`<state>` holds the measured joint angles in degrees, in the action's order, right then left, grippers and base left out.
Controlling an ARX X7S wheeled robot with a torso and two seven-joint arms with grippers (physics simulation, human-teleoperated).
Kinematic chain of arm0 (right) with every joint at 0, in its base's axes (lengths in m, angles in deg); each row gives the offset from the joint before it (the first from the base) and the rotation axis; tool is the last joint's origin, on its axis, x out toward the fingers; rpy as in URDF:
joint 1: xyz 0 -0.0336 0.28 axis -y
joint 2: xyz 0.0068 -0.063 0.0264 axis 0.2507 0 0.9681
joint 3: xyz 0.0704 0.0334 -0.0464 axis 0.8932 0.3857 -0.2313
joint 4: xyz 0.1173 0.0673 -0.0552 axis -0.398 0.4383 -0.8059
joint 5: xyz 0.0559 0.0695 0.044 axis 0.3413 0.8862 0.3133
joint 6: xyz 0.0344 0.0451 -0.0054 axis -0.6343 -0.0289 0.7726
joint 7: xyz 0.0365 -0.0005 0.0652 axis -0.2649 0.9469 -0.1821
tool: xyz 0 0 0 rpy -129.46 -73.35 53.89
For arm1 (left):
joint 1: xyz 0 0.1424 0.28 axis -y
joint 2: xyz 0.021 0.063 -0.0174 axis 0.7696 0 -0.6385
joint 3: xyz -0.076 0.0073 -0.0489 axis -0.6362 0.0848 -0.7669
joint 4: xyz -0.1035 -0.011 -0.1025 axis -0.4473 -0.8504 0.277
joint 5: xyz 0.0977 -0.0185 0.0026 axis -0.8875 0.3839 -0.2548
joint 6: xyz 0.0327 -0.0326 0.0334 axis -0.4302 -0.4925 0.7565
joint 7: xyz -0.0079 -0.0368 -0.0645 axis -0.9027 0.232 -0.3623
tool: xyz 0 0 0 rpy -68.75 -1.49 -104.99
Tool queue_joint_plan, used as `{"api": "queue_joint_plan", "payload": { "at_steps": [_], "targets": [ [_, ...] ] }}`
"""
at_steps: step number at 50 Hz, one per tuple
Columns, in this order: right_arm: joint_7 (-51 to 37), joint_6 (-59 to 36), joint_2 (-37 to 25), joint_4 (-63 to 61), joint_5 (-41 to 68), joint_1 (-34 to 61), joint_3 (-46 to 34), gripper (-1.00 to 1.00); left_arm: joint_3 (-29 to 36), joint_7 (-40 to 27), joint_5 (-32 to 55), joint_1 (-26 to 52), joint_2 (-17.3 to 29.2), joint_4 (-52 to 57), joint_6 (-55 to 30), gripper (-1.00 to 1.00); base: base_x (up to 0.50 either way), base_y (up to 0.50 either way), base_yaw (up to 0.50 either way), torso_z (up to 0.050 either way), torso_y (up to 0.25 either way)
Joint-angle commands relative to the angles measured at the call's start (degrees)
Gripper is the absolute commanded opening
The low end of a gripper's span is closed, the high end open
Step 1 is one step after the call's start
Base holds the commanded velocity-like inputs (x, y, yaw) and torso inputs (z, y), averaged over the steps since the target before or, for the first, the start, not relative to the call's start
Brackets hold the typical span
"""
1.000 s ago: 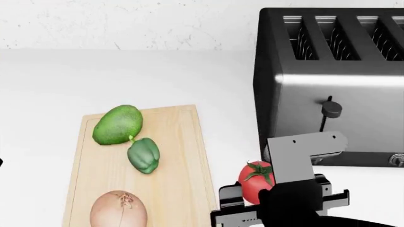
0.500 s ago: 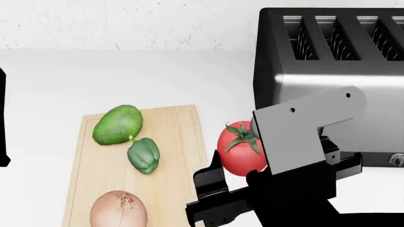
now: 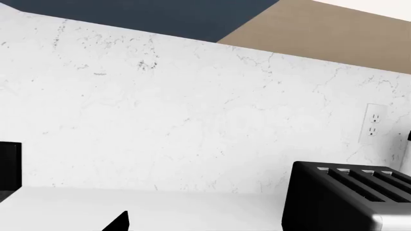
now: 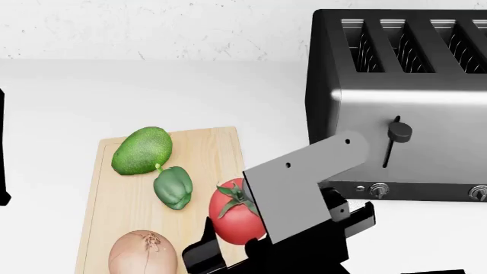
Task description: Place the avocado, onion, tomato and bell pepper on the cutting board.
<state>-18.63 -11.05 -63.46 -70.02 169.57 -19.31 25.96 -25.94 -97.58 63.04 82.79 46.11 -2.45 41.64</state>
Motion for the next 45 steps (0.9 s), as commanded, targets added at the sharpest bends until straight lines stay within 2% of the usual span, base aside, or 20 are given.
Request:
{"api": "queue_joint_plan", "payload": {
  "at_steps": [1,24,38,39,45],
  "targets": [
    [4.8,0.1,2.6,0.5,-3.7,-2.2,0.4,-1.00,-1.4,0.7,0.0,0.0,-0.5,0.1,0.7,1.00,0.00,0.00,0.00,0.000,0.000],
    [10.6,1.3,3.5,4.2,-10.9,-7.8,-2.0,-1.00,-1.8,0.9,0.6,-0.1,0.4,0.0,0.8,1.00,0.00,0.00,0.00,0.000,0.000],
    [11.0,0.9,3.6,3.5,-10.3,-7.8,-2.6,-1.00,-1.2,0.3,1.0,1.0,0.2,0.0,0.6,1.00,0.00,0.00,0.00,0.000,0.000],
    [11.0,0.9,3.5,3.4,-10.2,-7.8,-2.6,1.00,-1.2,0.3,0.9,1.0,0.2,0.0,0.6,1.00,0.00,0.00,0.00,0.000,0.000],
    [10.6,1.0,3.3,2.2,-9.2,-7.1,-2.3,1.00,-1.2,0.2,0.8,0.7,0.1,0.1,0.7,1.00,0.00,0.00,0.00,0.000,0.000]
  ]
}}
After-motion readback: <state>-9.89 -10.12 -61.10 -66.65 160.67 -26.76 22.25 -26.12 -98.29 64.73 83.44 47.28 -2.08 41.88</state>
